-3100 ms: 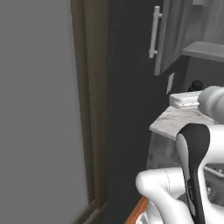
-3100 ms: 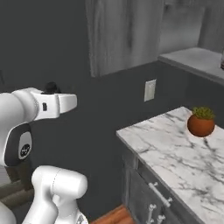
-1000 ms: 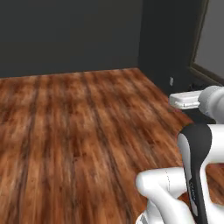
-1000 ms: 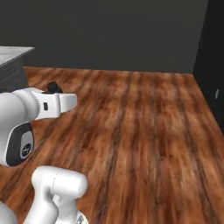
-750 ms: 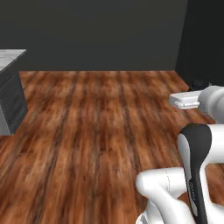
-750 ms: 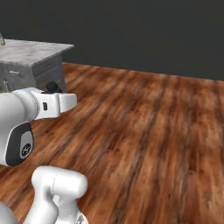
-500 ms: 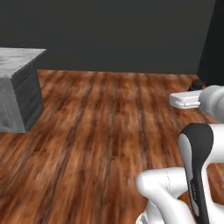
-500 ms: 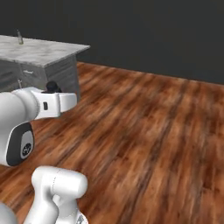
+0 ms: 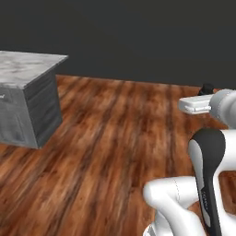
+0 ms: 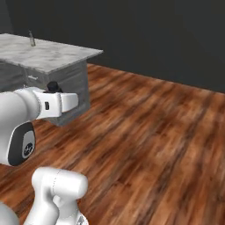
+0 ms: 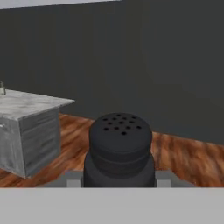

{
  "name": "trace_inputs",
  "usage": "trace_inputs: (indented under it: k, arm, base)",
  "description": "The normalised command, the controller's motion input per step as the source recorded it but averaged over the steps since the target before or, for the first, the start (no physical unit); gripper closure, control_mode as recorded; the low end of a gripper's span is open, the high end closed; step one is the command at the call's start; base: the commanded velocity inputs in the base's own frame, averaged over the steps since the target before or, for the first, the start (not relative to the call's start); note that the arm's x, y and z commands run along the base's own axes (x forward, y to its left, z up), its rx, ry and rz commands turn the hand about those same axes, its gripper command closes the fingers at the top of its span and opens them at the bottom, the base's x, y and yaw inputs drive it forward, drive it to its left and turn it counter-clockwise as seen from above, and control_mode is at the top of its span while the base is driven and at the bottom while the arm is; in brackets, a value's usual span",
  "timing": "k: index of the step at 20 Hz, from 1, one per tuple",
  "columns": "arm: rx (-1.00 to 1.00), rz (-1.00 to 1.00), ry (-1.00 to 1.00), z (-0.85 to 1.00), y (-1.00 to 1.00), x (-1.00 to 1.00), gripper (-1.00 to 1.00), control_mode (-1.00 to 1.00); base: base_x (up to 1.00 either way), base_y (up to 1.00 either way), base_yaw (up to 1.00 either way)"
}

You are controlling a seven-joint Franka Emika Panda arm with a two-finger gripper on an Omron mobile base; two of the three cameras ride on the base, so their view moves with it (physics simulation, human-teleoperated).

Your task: Move the syrup bottle and shaker from the cabinet to the dining counter.

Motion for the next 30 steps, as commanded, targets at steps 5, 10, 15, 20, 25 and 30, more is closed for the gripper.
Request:
trace_inputs:
  k: [5,10,15,20,25,30]
  arm:
    - [0.00,0.00,0.00,0.00,0.00,0.00,1.00,1.00]
    - [0.00,0.00,0.00,0.00,0.00,0.00,1.00,1.00]
    - [0.00,0.00,0.00,0.00,0.00,0.00,1.00,1.00]
    - [0.00,0.00,0.00,0.00,0.00,0.00,1.00,1.00]
    - [0.00,0.00,0.00,0.00,0.00,0.00,1.00,1.00]
    - [0.00,0.00,0.00,0.00,0.00,0.00,1.00,1.00]
  base:
    - [1.00,-0.01,0.34]
    - [1.00,-0.23,0.60]
    - [1.00,-0.25,0.73]
    - [1.00,-0.36,0.69]
    - [1.00,-0.43,0.61]
    - [0.61,-0.48,0.31]
